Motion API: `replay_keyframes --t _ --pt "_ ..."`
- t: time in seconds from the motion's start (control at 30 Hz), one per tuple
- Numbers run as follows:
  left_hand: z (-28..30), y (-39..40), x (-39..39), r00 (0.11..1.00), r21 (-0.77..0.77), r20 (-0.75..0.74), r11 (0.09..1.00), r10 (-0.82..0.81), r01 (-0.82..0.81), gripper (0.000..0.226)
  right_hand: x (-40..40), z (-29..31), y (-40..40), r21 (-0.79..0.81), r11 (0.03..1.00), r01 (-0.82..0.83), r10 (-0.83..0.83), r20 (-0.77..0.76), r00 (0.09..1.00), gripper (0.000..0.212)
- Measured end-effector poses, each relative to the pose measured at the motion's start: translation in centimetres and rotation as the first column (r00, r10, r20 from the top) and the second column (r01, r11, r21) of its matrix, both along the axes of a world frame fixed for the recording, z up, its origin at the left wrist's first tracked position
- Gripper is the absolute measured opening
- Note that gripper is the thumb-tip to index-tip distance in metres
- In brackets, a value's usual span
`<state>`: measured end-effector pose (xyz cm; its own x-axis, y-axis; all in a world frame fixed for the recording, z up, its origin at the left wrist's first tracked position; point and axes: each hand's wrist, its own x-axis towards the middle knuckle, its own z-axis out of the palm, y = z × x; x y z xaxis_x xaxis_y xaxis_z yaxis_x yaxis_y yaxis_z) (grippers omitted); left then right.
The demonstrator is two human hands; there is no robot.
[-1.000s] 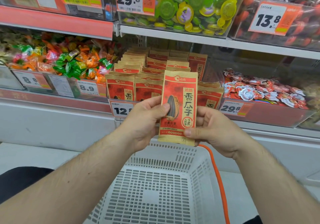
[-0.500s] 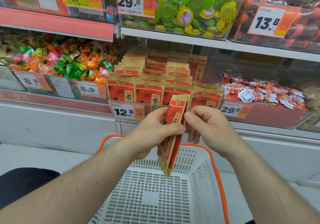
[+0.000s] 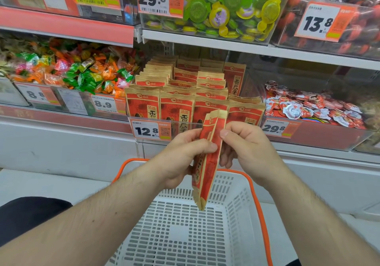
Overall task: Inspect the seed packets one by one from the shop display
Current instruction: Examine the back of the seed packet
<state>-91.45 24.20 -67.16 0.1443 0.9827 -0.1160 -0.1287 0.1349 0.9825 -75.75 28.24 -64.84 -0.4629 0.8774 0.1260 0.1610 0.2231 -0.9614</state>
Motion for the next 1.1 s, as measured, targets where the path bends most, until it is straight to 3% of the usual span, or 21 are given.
replay_keyframes --t 0.1,0.17,0.27,0.4,0.57,0.73,0.83,0.93,1.03,1.1 --pt "0.1 0.2 0.0 0.994 -0.025 0.048 0.995 0.101 -0.100 0.027 0.6 0.3 -0.1 0.010 0.993 -0.114 0.111 0.147 0.983 0.025" --pt "0.2 0.3 -0.1 0.983 -0.043 0.084 0.986 0.164 -0.161 0.024 0.8 0.7 -0.4 -0.038 0.973 -0.228 0.229 0.310 0.923 0.026" --pt "0.2 0.3 -0.3 0.969 -0.062 0.125 0.976 0.213 -0.207 0.035 0.6 0.9 -0.8 -0.094 0.955 -0.280 0.292 0.432 0.853 0.025" --pt "0.1 0.4 -0.5 0.967 -0.044 0.154 0.979 0.203 -0.198 0.035 0.7 1.2 -0.7 -0.118 0.951 -0.285 0.307 0.437 0.845 0.022" --pt "0.0 0.4 -0.5 0.971 -0.013 0.135 0.980 0.197 -0.197 0.017 1.0 0.8 -0.5 -0.151 0.943 -0.296 0.332 0.430 0.839 0.023" --pt "0.1 0.3 -0.4 0.953 -0.044 0.222 0.978 0.207 -0.202 0.024 1.1 0.6 -0.3 -0.111 0.951 -0.290 0.310 0.353 0.883 0.014" --pt "0.1 0.2 -0.5 0.923 -0.096 0.347 0.985 0.166 -0.142 0.042 1.2 0.4 0.0 -0.111 0.968 -0.226 0.249 0.282 0.927 0.028" --pt "0.2 0.0 -0.4 0.890 -0.071 0.447 0.995 0.088 -0.063 0.045 0.9 0.0 0.4 -0.107 0.992 -0.068 0.096 0.283 0.954 0.049" --pt "0.1 -0.1 -0.3 0.883 -0.101 0.461 0.994 0.089 -0.047 0.044 0.4 -0.3 0.1 -0.139 0.990 -0.029 0.074 0.336 0.939 0.063" --pt "0.1 0.0 -0.4 0.896 -0.110 0.429 0.991 0.117 -0.076 0.042 0.3 -0.4 0.1 -0.145 0.989 -0.022 0.073 0.351 0.934 0.057"
